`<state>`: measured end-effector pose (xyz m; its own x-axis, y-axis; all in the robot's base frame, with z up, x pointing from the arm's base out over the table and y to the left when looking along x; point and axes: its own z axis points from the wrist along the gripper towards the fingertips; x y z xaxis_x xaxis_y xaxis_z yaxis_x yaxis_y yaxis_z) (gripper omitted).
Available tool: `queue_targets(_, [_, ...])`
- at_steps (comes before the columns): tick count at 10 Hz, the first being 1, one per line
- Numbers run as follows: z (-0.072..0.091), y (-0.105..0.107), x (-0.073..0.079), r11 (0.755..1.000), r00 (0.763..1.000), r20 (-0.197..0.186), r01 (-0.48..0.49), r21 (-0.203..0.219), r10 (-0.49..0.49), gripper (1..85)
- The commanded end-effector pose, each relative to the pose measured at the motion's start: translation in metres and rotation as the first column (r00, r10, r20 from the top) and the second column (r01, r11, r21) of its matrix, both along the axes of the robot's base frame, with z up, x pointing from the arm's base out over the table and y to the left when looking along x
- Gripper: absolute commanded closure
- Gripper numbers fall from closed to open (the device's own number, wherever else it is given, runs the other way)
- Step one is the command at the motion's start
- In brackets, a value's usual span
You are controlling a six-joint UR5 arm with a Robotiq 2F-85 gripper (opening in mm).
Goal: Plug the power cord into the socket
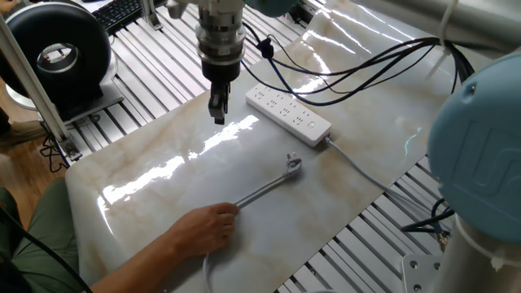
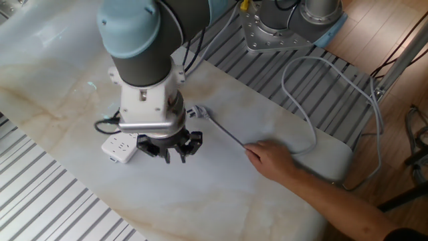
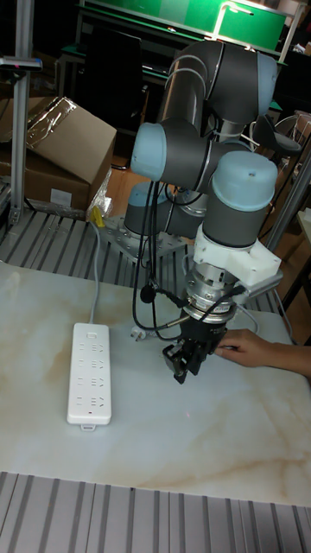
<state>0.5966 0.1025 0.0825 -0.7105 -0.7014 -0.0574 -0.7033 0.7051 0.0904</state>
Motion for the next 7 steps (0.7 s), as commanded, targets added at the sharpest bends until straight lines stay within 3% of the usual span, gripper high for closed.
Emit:
queue_targets(1, [-0.002,0.004,-0.009,0.991,0.991,-0.021,-0.128,0.028,0.129,51.7])
queue_targets(3, [-0.002,-0.001,-0.011,0.987,0.987,-0.026,-0.159,0.012,0.159,55.0])
queue_targets(6, [0.000,0.012,-0.014,0.962,0.964,-0.012,-0.263,0.069,0.264,52.0])
queue_targets(7, [0.000,0.010,-0.016,0.956,0.957,-0.015,-0.288,0.062,0.289,52.3])
